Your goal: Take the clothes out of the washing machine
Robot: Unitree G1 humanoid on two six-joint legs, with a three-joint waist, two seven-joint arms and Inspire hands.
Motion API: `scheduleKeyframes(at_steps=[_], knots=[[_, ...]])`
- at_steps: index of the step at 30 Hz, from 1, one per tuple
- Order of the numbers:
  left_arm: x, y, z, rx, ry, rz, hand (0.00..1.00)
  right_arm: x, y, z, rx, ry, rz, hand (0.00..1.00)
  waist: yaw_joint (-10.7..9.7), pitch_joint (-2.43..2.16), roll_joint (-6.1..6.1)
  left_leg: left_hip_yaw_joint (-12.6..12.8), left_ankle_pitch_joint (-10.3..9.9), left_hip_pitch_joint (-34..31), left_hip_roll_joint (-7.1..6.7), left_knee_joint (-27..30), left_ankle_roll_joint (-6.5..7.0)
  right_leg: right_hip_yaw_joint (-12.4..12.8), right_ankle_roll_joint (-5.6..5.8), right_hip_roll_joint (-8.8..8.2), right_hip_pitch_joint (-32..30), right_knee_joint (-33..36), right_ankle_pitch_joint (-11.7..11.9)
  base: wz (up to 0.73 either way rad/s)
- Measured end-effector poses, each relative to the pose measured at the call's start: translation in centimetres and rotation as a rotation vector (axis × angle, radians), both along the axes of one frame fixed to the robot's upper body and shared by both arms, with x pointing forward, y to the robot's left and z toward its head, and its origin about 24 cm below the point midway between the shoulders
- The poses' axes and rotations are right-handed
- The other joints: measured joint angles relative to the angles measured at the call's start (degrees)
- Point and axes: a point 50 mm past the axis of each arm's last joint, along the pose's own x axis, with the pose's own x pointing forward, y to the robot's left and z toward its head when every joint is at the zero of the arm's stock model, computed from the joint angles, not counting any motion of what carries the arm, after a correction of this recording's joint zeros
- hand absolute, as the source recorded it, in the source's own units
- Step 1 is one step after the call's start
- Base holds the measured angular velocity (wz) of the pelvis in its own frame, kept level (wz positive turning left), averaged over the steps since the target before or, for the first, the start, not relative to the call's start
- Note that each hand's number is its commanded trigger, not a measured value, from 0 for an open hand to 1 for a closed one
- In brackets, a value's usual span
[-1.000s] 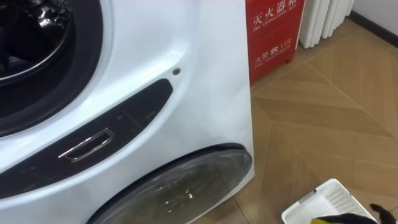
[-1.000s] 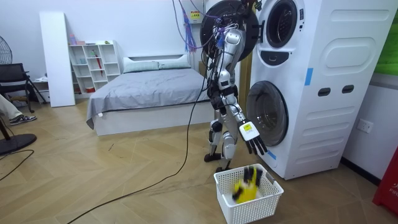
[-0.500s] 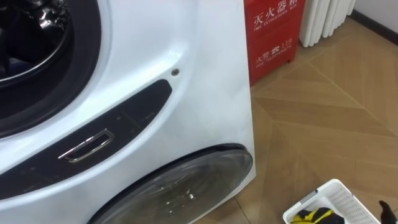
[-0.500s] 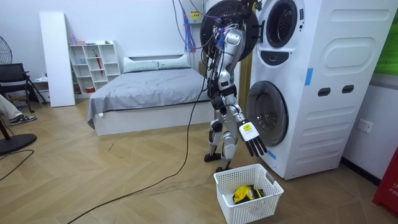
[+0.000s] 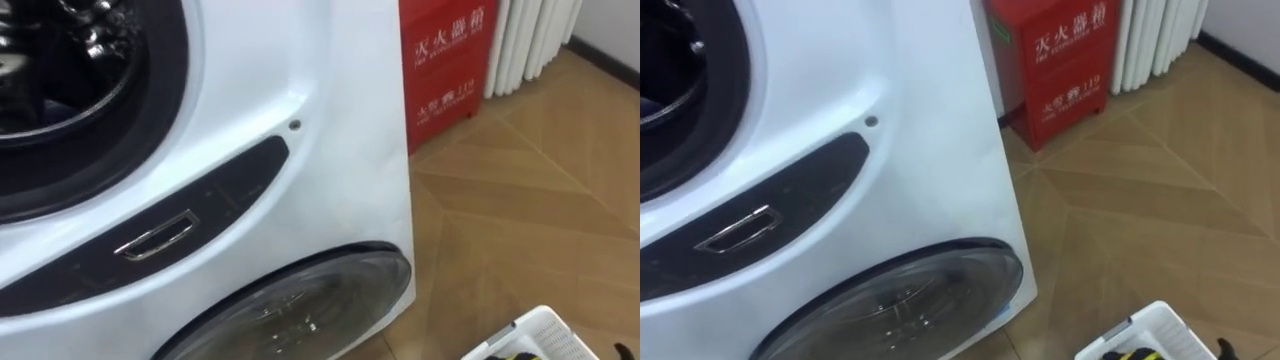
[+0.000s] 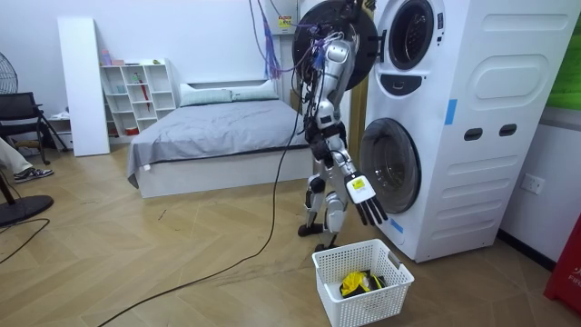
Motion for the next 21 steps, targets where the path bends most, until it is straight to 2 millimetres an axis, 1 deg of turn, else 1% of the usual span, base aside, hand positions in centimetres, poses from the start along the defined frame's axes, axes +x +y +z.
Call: scheduleKeyframes(at_steps=[1,2,3,4,5,6,7,8,9,10,11,12,13,15,16,18,19,21], knots=[[-0.3,0.2,0.1,0.001,-0.004,0.013,0.0,-0.9,0.2,-0.6,0.044,0.022,-0.034,0.0,0.08,-0.05,-0.8,-0.68,0.0,0.92,0.1,0.0,0.0,-0.38,-0.05,0.0,1.26,-0.22,-0.21,0.25],[-0.4,0.3,0.1,0.003,-0.004,0.018,0.0,-1.4,0.3,-0.9,0.072,0.033,-0.056,0.0,0.16,-0.06,-1.15,-0.81,-0.01,1.35,0.24,0.0,-0.01,-0.76,-0.09,0.0,1.96,-0.53,-0.24,0.23],[-0.8,0.4,0.1,0.009,0.0,0.021,0.0,-2.1,0.7,-1.6,0.131,0.051,-0.102,0.0,0.43,-0.2,-1.99,-0.98,-0.03,2.14,0.53,-0.02,-0.05,-1.23,-0.18,0.15,3.29,-1.3,-0.16,0.19],[-1.1,0.6,0.1,0.011,0.001,0.037,0.0,-2.8,1.3,-2.2,0.195,0.061,-0.151,0.0,1.09,-0.33,-2.84,-1.73,-0.04,2.89,0.82,-0.06,-0.07,-2.28,-0.41,0.17,4.72,-2.26,0.06,0.2],[-1.3,0.7,0.1,0.015,0.002,0.044,0.0,-3.2,1.6,-2.6,0.225,0.069,-0.172,0.0,1.25,-0.27,-3.31,-2.41,-0.03,3.36,0.94,-0.1,-0.09,-2.71,-0.49,0.25,5.64,-2.89,0.18,0.27],[-1.6,0.9,0.1,0.027,0.008,0.044,0.0,-4.2,2.2,-3.3,0.278,0.102,-0.204,0.0,1.52,-0.21,-4.29,-3.36,0.03,4.36,1.14,-0.11,-0.19,-3.65,-0.52,0.32,7.52,-3.92,0.23,0.44],[-1.9,0.9,0.1,0.037,0.011,0.05,0.0,-5.4,2.7,-4.0,0.321,0.146,-0.231,0.0,1.63,-0.54,-5.05,-4.2,0.0,5.09,1.4,-0.12,-0.27,-4.52,-0.44,0.46,9.29,-5.2,0.33,0.47],[-2.0,0.9,0.1,0.042,0.012,0.052,0.0,-5.9,2.9,-4.3,0.34,0.162,-0.244,0.0,1.89,-0.52,-5.38,-4.46,-0.09,5.6,1.59,-0.14,-0.42,-5.04,-0.46,0.52,10.28,-5.87,0.44,0.46],[-2.2,1.1,0.1,0.049,0.013,0.068,0.0,-6.6,3.2,-4.7,0.375,0.184,-0.27,0.0,2.58,-0.55,-5.89,-5.1,-0.3,6.28,1.9,-0.23,-0.76,-6.1,-0.48,0.63,11.93,-7.05,0.56,0.42],[-2.4,1.3,0.1,0.057,0.017,0.081,0.0,-7.1,3.5,-5.0,0.409,0.2,-0.298,0.0,2.8,-0.6,-6.3,-6.17,-0.44,6.92,2.02,-0.5,-1.0,-7.14,-0.38,0.63,13.25,-7.98,0.69,0.41],[-2.4,1.4,0.1,0.066,0.018,0.079,0.0,-7.4,3.6,-5.2,0.424,0.211,-0.309,0.0,2.86,-0.5,-6.62,-6.68,-0.46,7.38,2.01,-0.69,-1.05,-7.5,-0.32,0.61,13.88,-8.18,0.73,0.36],[-2.6,1.6,0.2,0.081,0.017,0.09,0.0,-8.0,4.0,-5.5,0.45,0.237,-0.318,0.0,3.24,-0.5,-7.17,-6.99,-0.61,8.02,2.06,-0.71,-1.28,-8.01,-0.31,0.61,14.83,-8.6,0.72,0.21],[-2.7,1.9,0.2,0.091,0.013,0.111,0.0,-8.0,4.5,-5.8,0.476,0.252,-0.308,0.0,3.47,-0.52,-7.77,-7.07,-0.68,8.58,2.1,-0.78,-1.38,-8.24,-0.19,0.65,15.8,-9.15,0.79,0.16],[-3.1,2.1,0.2,0.105,0.017,0.135,0.0,-8.1,5.3,-6.1,0.521,0.264,-0.289,0.0,3.49,-0.41,-8.45,-7.14,-0.84,9.34,2.18,-0.93,-1.55,-8.8,-0.13,0.72,17.12,-10.12,1.07,0.12],[-3.2,2.3,0.2,0.114,0.018,0.147,0.0,-8.2,5.8,-6.3,0.55,0.273,-0.28,0.0,3.9,-0.5,-8.59,-7.23,-1.03,9.66,2.19,-1.04,-1.56,-8.94,-0.2,0.76,17.68,-10.32,1.16,0.11],[-3.2,2.5,0.3,0.123,0.016,0.16,0.0,-8.3,6.3,-6.5,0.584,0.285,-0.262,0.0,4.18,-0.43,-8.66,-8.05,-1.42,10.27,2.28,-1.07,-1.52,-9.68,-0.08,0.88,19.01,-11.36,1.44,0.17],[-3.2,2.7,0.3,0.128,0.015,0.165,0.0,-8.6,6.7,-6.6,0.602,0.305,-0.257,0.0,4.42,-0.23,-9.0,-8.67,-1.6,10.54,2.31,-1.31,-1.54,-10.17,0.04,0.94,19.93,-12.09,1.57,0.19],[-3.1,2.7,0.3,0.136,0.013,0.157,0.0,-8.9,7.0,-6.8,0.621,0.324,-0.257,0.0,4.98,-0.34,-9.02,-8.78,-2.05,11.03,2.34,-1.86,-1.5,-10.15,0.01,1.1,20.24,-12.12,1.59,0.05]])
